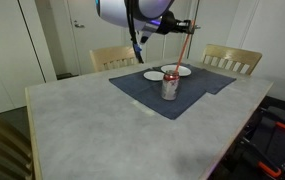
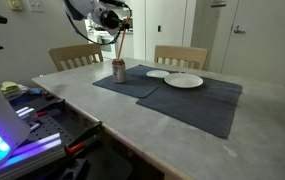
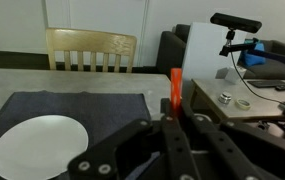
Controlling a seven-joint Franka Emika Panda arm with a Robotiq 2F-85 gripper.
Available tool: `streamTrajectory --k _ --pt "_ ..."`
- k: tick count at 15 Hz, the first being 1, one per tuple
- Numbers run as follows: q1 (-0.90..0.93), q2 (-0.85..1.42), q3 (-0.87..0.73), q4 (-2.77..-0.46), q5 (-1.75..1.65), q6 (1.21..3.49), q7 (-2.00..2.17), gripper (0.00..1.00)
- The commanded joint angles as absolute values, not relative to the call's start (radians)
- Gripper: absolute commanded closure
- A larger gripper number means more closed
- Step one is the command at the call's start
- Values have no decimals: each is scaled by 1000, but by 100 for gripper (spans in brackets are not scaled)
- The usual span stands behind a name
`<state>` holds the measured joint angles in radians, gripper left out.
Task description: Take the straw from the white plate and put it in the can
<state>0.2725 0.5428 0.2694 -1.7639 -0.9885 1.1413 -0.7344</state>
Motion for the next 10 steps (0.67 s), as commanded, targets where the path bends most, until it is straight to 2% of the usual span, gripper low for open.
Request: streamTrajectory --k 1,10 --pt "270 575 277 -1721 -979 1141 -751 98" --pt "278 588 281 -1705 -982 1137 -758 98"
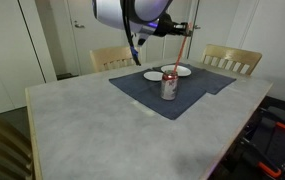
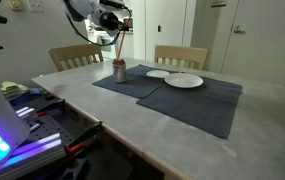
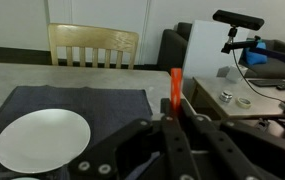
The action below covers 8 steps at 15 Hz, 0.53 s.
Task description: Take the straw from the white plate and put it in the can
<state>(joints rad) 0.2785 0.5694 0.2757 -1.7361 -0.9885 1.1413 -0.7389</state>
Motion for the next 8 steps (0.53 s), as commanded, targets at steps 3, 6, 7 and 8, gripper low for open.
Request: streamTrajectory --k 3,6,7,8 --pt "279 587 281 -1705 -984 1136 -760 65" --pt "281 584 281 -1705 -986 1133 -761 47" --pt "282 583 281 -1705 -987 1131 -761 39" --pt "282 583 280 -1705 -988 1130 -762 33"
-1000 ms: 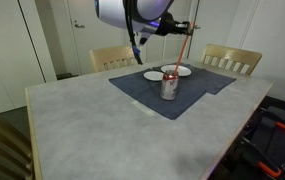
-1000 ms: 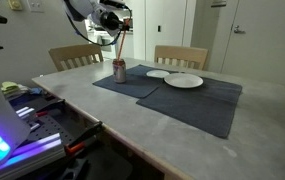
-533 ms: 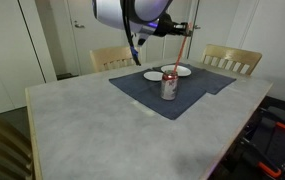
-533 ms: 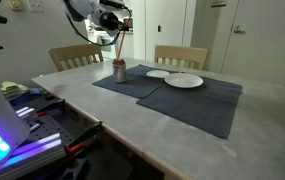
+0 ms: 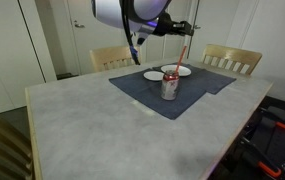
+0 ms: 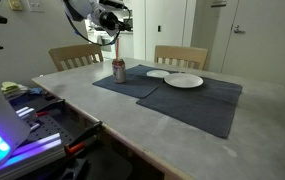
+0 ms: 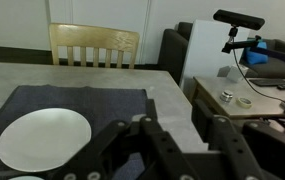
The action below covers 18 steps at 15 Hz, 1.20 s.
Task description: Take the straw from the white plate and put it in the can
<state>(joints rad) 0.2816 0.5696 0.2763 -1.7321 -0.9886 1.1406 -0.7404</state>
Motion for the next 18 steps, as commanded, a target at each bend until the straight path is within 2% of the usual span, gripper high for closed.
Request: streamTrajectory --k 1,5,12,18 --pt "282 581 280 -1705 -988 1130 -763 25" --pt "279 565 280 -1698 -986 1129 -760 0" --pt "203 463 273 -1636 -844 1206 -729 0" --pt "136 349 241 -1642 -702 1395 -659 0"
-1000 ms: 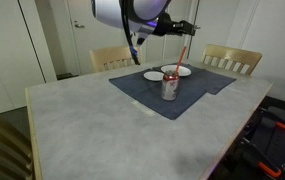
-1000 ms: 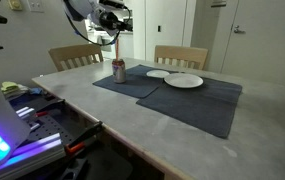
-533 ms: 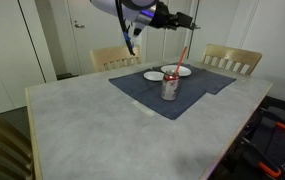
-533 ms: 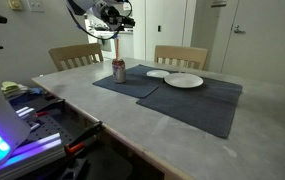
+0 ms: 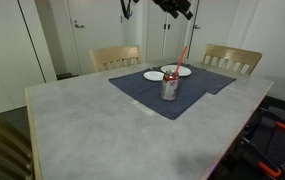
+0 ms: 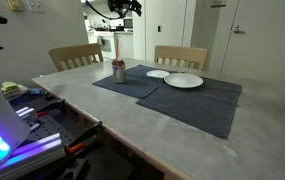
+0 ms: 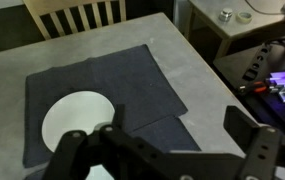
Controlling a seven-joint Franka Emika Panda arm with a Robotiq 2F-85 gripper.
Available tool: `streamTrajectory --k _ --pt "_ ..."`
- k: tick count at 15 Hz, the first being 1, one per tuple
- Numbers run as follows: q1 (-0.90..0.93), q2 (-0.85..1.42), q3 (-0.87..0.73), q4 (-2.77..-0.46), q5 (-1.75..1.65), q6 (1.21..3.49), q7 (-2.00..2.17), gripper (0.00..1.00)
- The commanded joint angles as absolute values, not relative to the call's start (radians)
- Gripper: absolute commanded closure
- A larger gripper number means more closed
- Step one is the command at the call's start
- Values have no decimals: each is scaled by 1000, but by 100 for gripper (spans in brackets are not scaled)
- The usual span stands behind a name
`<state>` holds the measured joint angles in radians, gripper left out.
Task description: Take the straw from the white plate and put it in the can
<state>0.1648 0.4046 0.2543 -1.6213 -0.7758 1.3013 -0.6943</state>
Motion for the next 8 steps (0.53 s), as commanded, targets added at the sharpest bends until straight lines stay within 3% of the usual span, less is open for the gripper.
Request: streamTrajectory --k 1,8 --pt "128 334 235 -1645 -672 1430 -647 0" --pt "95 227 181 -1675 -459 1667 -553 0"
